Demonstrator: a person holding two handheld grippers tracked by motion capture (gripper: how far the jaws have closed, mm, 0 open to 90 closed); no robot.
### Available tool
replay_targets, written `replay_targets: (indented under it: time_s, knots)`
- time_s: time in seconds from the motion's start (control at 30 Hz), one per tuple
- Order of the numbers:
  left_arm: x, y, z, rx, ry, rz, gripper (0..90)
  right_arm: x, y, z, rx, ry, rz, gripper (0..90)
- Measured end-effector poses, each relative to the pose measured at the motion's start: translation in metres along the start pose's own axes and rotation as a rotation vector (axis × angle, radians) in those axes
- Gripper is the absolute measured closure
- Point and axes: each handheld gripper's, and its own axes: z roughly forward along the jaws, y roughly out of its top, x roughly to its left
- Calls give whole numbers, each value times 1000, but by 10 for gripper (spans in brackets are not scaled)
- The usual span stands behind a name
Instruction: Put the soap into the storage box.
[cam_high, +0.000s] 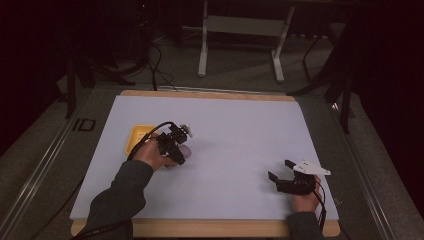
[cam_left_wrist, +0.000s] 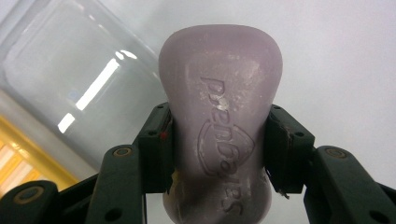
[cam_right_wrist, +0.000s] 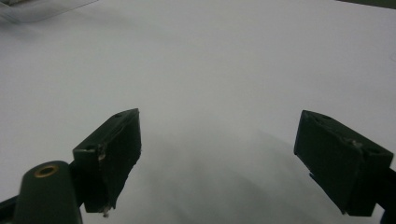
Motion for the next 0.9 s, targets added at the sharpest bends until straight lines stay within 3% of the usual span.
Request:
replay_targets:
  time_s: [0.33,0.57,0.9]
  knots:
    - [11,0,-7,-6,18,-30,502,0,0,0,-1,0,1,146]
    - [22,-1,-10,-18,31,-82,501,0,0,0,-1,0,1,146]
    - [34,-1,-11,-24,43,-125,502,0,0,0,0,-1,1,146]
